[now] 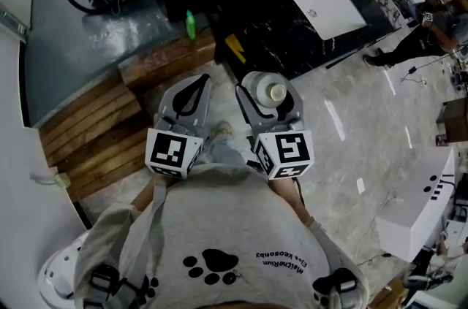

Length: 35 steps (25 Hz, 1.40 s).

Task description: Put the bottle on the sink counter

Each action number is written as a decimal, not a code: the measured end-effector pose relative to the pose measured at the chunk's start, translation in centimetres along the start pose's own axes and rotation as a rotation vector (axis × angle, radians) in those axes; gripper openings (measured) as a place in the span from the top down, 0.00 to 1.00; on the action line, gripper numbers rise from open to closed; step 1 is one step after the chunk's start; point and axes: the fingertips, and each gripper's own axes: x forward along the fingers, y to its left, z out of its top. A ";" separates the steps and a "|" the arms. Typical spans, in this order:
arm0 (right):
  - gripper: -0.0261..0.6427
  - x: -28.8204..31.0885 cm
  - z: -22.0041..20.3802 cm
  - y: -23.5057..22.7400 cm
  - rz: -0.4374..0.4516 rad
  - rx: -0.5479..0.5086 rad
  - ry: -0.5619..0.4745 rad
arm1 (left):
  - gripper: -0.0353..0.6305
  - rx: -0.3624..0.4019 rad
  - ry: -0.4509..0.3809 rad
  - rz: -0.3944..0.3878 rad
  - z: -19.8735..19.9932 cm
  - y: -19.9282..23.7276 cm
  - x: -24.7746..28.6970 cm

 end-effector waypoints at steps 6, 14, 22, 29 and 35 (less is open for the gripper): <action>0.46 4.9 0.8 -4.0 0.049 -0.018 0.004 | 0.94 -0.010 -0.006 0.034 0.1 1.7 5.8; 0.46 9.0 2.0 -9.3 0.110 -0.032 -0.004 | 0.94 -0.011 -0.004 0.096 0.7 2.3 12.2; 0.46 11.2 2.5 -11.7 0.182 -0.020 -0.026 | 0.94 0.014 0.015 0.164 1.0 2.2 14.3; 0.46 11.9 2.9 -12.3 0.205 -0.019 -0.041 | 0.94 0.036 0.032 0.191 1.5 2.5 14.6; 0.46 12.7 3.0 -12.9 0.192 -0.017 -0.044 | 0.94 0.041 0.032 0.181 1.3 2.9 15.7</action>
